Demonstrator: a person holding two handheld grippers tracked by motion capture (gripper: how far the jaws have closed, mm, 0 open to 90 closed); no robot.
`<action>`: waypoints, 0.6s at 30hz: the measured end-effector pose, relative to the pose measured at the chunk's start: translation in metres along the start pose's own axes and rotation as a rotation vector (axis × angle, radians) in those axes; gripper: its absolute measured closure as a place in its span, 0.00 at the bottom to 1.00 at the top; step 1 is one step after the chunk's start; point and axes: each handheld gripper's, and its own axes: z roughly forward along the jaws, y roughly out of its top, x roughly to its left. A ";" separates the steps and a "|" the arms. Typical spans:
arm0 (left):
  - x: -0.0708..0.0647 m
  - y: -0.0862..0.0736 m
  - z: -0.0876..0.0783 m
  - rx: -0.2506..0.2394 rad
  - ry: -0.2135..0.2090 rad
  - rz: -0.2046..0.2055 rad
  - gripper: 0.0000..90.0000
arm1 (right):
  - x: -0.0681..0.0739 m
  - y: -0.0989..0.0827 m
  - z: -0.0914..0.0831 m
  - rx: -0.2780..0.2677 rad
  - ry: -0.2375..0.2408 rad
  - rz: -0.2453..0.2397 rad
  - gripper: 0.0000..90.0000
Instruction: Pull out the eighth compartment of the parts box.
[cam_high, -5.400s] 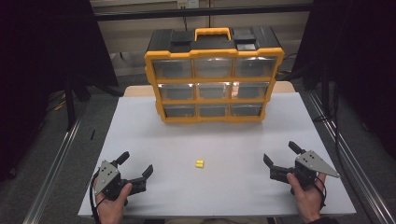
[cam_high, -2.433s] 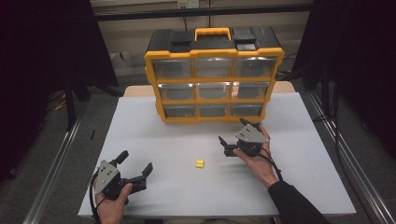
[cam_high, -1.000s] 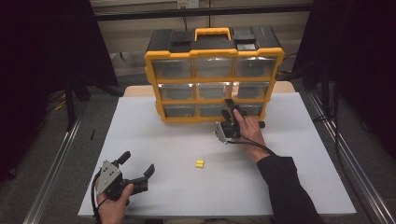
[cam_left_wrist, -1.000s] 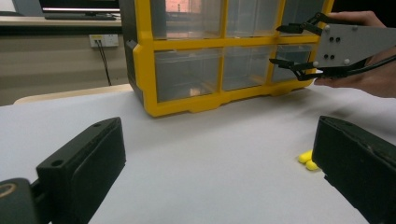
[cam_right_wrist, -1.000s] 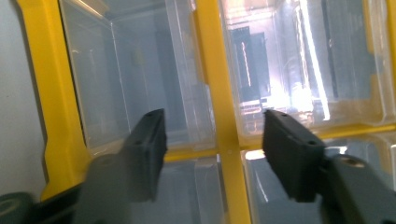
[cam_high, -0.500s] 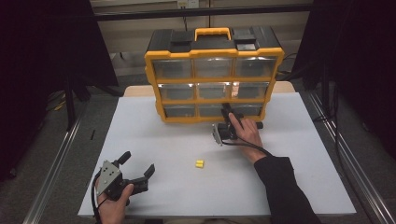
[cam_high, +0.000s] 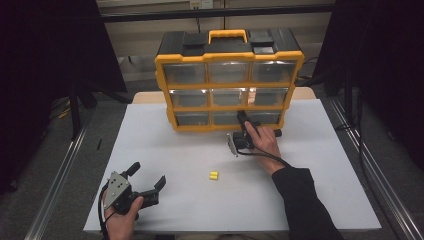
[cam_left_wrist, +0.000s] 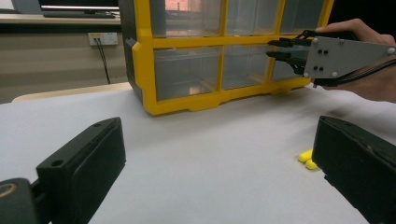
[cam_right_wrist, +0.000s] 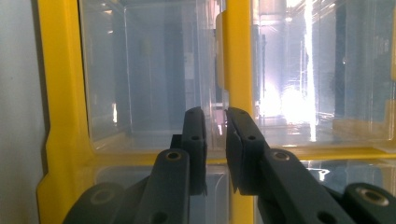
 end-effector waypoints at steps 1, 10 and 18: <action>0.000 0.000 0.000 0.000 0.002 -0.001 0.03 | -0.001 0.000 0.000 -0.002 0.004 -0.001 0.88; 0.000 0.000 0.001 -0.001 0.001 -0.008 0.03 | -0.003 0.000 -0.003 0.001 0.009 0.004 0.89; 0.000 0.001 -0.001 -0.005 -0.001 0.004 0.03 | -0.005 0.002 -0.007 -0.002 0.013 -0.018 0.89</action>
